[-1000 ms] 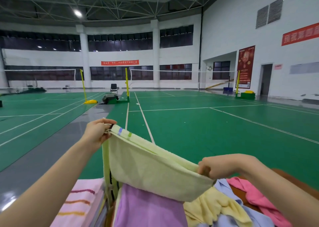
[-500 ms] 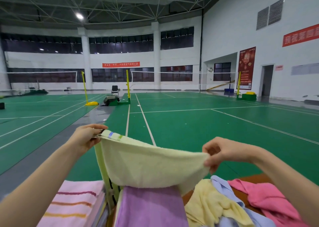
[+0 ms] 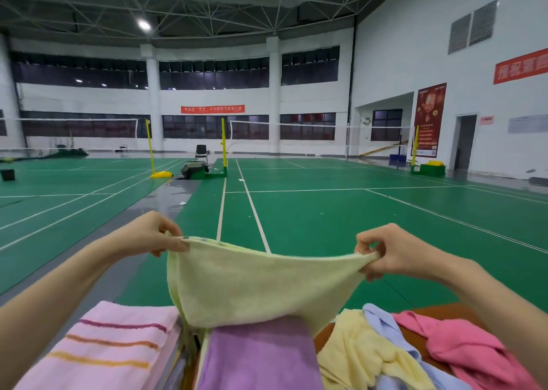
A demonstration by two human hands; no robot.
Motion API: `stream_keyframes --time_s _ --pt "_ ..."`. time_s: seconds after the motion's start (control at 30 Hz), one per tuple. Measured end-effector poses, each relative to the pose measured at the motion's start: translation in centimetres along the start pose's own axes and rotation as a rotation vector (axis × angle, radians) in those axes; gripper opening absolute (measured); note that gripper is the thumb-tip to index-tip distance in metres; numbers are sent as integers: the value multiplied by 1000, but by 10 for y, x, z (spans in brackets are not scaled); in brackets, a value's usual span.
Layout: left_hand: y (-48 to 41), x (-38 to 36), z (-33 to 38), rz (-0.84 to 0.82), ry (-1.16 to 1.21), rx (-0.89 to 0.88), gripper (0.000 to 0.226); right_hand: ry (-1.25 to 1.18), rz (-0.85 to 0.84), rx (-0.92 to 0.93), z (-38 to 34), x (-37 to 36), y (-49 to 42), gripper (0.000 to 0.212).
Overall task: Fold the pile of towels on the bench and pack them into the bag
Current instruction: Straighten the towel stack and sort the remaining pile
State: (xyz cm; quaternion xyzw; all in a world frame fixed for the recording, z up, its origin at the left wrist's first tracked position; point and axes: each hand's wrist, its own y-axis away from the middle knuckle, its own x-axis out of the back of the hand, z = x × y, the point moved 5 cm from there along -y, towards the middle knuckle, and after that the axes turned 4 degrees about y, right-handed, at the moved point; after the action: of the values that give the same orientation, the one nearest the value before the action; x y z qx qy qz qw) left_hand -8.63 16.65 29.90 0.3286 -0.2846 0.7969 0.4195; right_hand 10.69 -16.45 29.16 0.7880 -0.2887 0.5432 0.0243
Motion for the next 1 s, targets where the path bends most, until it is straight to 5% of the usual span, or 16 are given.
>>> stream_keyframes --time_s 0.27,0.37,0.53,0.73,0.87,1.0 --pt "7 10 3 -4 -248 -238 23 -42 22 -56 7 -3 5 29" --pt "2 22 13 105 16 -281 27 -11 171 -132 16 5 -11 32" --pt "-19 49 31 328 349 -207 18 -417 391 -226 25 36 -50 28" --pt "-46 77 46 405 588 -88 15 -387 290 -320 27 59 -88 11" --pt "-52 87 54 363 684 -26 10 -861 323 -287 21 73 -92 20" --pt "-56 111 82 460 851 -85 8 -1199 616 -217 6 112 -104 13"
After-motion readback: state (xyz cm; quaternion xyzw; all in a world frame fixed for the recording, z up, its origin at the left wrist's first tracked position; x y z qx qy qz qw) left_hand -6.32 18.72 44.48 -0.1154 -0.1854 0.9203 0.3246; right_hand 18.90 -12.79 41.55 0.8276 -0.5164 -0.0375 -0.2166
